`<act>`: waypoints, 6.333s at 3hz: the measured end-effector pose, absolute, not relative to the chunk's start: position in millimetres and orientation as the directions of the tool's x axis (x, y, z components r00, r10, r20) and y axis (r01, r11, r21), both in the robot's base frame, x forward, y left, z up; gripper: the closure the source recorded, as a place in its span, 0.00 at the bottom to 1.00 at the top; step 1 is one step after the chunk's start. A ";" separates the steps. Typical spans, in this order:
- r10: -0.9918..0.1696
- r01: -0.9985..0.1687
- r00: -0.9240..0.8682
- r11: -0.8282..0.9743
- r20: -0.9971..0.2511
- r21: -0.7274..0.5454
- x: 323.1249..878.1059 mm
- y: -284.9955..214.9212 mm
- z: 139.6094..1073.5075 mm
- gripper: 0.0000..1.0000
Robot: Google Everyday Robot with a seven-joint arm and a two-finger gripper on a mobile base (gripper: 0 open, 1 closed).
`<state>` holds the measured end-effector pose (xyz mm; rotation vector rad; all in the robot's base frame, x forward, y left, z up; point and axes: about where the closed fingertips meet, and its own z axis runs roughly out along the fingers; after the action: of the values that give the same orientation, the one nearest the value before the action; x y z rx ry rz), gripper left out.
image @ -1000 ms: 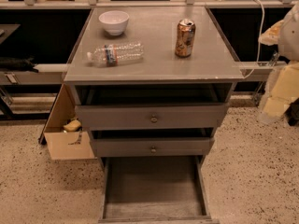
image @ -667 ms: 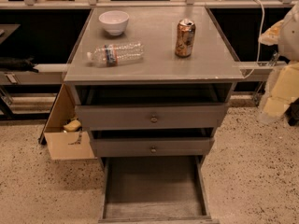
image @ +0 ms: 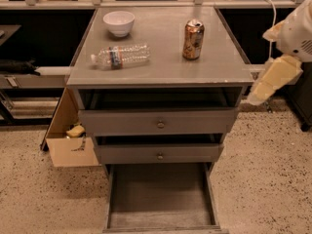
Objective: Place orange can into bottom drawer
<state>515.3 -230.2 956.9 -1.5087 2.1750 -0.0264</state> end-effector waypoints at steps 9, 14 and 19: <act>-0.615 -0.765 -0.260 0.601 -0.744 -0.230 776.7 -160.5 903.5 0.00; -0.470 -0.769 -0.274 0.631 -0.839 -0.102 810.0 -123.1 897.7 0.41; -0.554 -0.872 -0.089 0.444 -0.828 -0.203 682.0 -107.8 957.5 1.00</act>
Offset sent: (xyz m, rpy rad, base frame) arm 0.0639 0.0013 -0.0081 0.1299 -0.0587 -0.0208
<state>682.0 -107.8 957.5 -1.2259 1.7677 0.4308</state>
